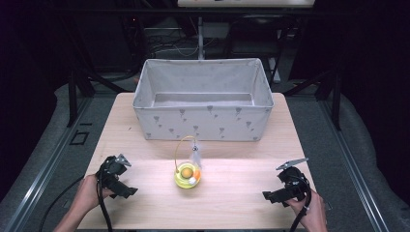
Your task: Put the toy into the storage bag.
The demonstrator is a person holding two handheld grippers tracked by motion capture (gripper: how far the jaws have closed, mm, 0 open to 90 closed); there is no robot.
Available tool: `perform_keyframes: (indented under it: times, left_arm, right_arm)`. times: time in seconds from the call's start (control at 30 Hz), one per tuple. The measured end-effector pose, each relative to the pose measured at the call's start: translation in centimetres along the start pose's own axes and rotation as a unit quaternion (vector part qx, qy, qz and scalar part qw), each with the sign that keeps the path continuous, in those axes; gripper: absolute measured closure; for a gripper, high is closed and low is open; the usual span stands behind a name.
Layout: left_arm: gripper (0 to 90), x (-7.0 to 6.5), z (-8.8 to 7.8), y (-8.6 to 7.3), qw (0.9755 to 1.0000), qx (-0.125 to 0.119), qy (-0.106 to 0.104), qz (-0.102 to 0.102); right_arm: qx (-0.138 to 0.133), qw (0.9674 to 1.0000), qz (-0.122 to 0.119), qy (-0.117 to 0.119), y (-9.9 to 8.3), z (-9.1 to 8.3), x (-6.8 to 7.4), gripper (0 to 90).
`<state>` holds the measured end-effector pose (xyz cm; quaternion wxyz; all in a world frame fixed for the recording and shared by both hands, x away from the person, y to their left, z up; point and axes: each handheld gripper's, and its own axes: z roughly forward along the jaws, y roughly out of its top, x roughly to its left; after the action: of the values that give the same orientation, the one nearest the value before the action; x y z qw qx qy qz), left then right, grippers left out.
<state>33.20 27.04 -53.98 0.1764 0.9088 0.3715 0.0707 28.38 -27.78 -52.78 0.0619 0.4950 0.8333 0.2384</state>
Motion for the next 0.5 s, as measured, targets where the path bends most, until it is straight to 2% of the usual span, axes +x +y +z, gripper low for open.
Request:
perform_keyframes:
  times: [0.1, 0.33, 0.5]
  left_arm:
    - [0.3, 0.0, -0.1, 0.0, 1.0, 0.003, -0.001, -0.001]
    - [0.3, -0.5, -0.6, 0.3, 0.9999, 0.002, -0.011, 0.001]
    - [0.3, -1.1, -1.2, 0.9, 0.9998, 0.009, -0.014, 0.014]
  right_arm:
    - [0.002, 1.0, 0.0, -0.006, 0.0, 0.0, 0.0, 1.3]
    - [0.001, 1.0, -0.001, -0.001, 0.0, 0.0, 0.0, 1.6]
    - [0.001, 1.0, 0.0, 0.001, 0.1, 0.0, 0.2, 1.7]
